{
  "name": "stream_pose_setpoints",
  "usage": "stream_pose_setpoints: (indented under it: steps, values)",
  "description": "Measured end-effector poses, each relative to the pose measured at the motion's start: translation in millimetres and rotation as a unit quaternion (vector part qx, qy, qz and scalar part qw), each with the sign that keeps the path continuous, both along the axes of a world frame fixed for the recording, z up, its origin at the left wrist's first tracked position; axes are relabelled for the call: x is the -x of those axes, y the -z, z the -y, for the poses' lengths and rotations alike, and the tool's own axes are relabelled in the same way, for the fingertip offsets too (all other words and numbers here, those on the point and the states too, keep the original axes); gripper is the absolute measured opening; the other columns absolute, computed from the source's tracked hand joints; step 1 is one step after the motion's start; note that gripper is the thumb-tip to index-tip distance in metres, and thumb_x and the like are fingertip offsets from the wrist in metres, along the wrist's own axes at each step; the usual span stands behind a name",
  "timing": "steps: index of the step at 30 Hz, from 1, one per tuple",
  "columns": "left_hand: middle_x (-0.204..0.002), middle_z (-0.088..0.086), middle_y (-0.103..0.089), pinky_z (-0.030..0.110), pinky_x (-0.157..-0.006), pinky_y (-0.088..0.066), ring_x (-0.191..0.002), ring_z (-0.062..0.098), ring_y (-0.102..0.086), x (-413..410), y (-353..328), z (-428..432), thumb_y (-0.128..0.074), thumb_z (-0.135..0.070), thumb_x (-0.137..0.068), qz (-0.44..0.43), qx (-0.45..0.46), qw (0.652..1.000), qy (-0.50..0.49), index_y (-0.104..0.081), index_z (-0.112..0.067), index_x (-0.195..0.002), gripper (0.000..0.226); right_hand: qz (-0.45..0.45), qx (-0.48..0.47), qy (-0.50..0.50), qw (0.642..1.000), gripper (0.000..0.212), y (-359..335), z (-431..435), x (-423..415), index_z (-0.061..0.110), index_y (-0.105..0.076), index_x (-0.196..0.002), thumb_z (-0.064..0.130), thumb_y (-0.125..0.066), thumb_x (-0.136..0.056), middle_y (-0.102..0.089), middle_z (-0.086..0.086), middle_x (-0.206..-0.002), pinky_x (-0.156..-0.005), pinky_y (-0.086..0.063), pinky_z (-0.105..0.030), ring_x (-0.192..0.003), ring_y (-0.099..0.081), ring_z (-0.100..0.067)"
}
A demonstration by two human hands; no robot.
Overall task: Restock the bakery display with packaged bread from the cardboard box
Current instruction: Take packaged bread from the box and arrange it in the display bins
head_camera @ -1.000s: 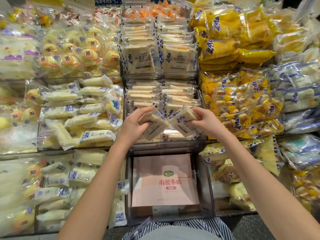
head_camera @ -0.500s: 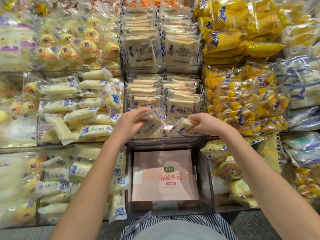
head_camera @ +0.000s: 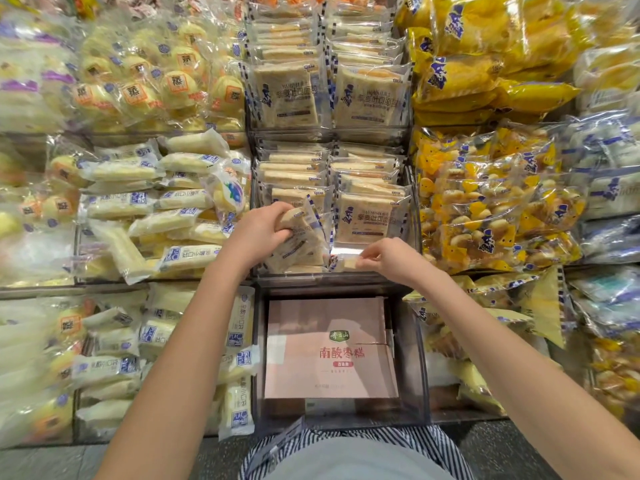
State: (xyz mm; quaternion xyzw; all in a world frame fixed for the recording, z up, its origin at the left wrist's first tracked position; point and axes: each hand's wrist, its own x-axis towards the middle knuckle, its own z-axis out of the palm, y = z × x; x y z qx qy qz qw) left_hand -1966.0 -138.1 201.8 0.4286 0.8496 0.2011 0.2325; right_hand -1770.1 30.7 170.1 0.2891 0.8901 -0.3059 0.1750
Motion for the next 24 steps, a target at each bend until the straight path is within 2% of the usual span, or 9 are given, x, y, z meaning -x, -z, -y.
stream_pose_setpoints:
  steps: [3, 6, 8, 10, 15, 18, 19, 21, 24]
  values:
    - [-0.113, 0.002, -0.06, 0.033, -0.081, -0.045, -0.099, 0.02, -0.056, 3.3, -1.7, -18.5, -0.063, -0.022, -0.092, -0.034, 0.063, 0.996, 0.055, -0.058, -0.014, -0.113, 0.022, 0.001, -0.015, 0.054, 0.998, 0.034, 13.2, 13.6, 7.0, 0.015, -0.073, -0.112, 0.042, -0.063, -0.093, -0.072, -0.004, -0.107, -0.085, -0.054, -0.035, -0.089, -0.064, -0.017]
    - [-0.117, 0.0, -0.056, 0.042, -0.093, -0.046, -0.101, 0.021, -0.056, 8.4, 0.0, -25.7, -0.064, -0.029, -0.092, -0.065, 0.091, 0.99, 0.082, -0.058, -0.013, -0.112, 0.026, -0.005, -0.015, 0.084, 0.996, 0.03, 13.9, 16.4, 15.3, 0.013, -0.072, -0.107, 0.037, -0.07, -0.089, -0.07, -0.006, -0.104, -0.076, -0.049, -0.03, -0.086, -0.06, -0.019]
    - [-0.109, -0.001, -0.058, 0.044, -0.094, -0.044, -0.1, 0.021, -0.054, 11.8, -0.7, -25.8, -0.064, -0.037, -0.091, -0.086, 0.12, 0.984, 0.104, -0.059, -0.016, -0.103, 0.025, -0.034, -0.005, 0.087, 0.996, 0.031, 10.1, 14.4, 16.4, 0.014, -0.07, -0.112, 0.032, -0.072, -0.087, -0.068, -0.007, -0.11, -0.08, -0.049, -0.031, -0.095, -0.061, -0.021]
    - [-0.095, -0.001, -0.061, 0.041, -0.089, -0.043, -0.094, 0.021, -0.053, 13.6, -1.6, -25.5, -0.064, -0.042, -0.091, -0.081, 0.146, 0.978, 0.126, -0.057, -0.019, -0.092, 0.024, -0.079, 0.018, 0.097, 0.992, 0.032, 4.5, 13.1, 14.8, 0.013, -0.067, -0.119, 0.028, -0.067, -0.091, -0.067, -0.006, -0.111, -0.082, -0.047, -0.029, -0.1, -0.06, -0.019]
    - [-0.084, 0.001, -0.061, 0.033, -0.071, -0.042, -0.077, 0.019, -0.055, 11.3, -5.5, -27.2, -0.067, -0.037, -0.09, -0.029, 0.147, 0.978, 0.146, -0.052, -0.012, -0.083, 0.03, -0.163, 0.069, 0.15, 0.973, 0.023, -0.2, 7.3, 9.2, 0.017, -0.069, -0.114, 0.029, -0.059, -0.097, -0.068, 0.002, -0.108, -0.084, -0.049, -0.024, -0.096, -0.06, -0.01]
    - [-0.077, -0.003, -0.053, 0.034, -0.082, -0.038, -0.076, 0.018, -0.048, 12.9, -7.6, -26.7, -0.066, -0.028, -0.09, -0.107, 0.111, 0.978, 0.142, -0.044, -0.018, -0.071, 0.031, -0.196, 0.079, 0.179, 0.961, 0.021, -1.4, 4.4, 5.3, 0.019, -0.07, -0.112, 0.027, -0.058, -0.098, -0.066, 0.005, -0.103, -0.083, -0.045, -0.022, -0.096, -0.058, -0.008]
    - [-0.081, -0.005, -0.052, 0.036, -0.087, -0.037, -0.082, 0.018, -0.049, 13.5, -6.7, -26.7, -0.065, -0.025, -0.09, -0.145, 0.084, 0.976, 0.141, -0.045, -0.02, -0.072, 0.027, -0.207, 0.08, 0.188, 0.957, 0.019, -2.1, 4.0, 4.5, 0.019, -0.07, -0.11, 0.026, -0.057, -0.098, -0.066, 0.006, -0.101, -0.082, -0.045, -0.023, -0.096, -0.059, -0.008]
    - [-0.098, -0.006, -0.056, 0.037, -0.093, -0.035, -0.101, 0.019, -0.05, 14.8, -1.4, -25.4, -0.064, -0.023, -0.089, -0.191, 0.032, 0.972, 0.135, -0.057, -0.022, -0.086, 0.009, -0.219, 0.08, 0.199, 0.952, 0.017, -2.6, 3.1, 3.3, 0.02, -0.07, -0.107, 0.025, -0.057, -0.098, -0.066, 0.008, -0.099, -0.083, -0.046, -0.024, -0.096, -0.059, -0.009]
    - [-0.126, -0.002, -0.054, 0.039, -0.105, -0.03, -0.121, 0.021, -0.044, 10.0, 11.5, -21.7, -0.067, -0.024, -0.088, -0.213, 0.039, 0.965, 0.15, -0.062, -0.023, -0.105, 0.019, -0.221, 0.083, 0.201, 0.951, 0.017, -1.9, 4.1, 2.6, 0.02, -0.07, -0.108, 0.025, -0.057, -0.098, -0.066, 0.007, -0.101, -0.083, -0.045, -0.023, -0.096, -0.058, -0.008]
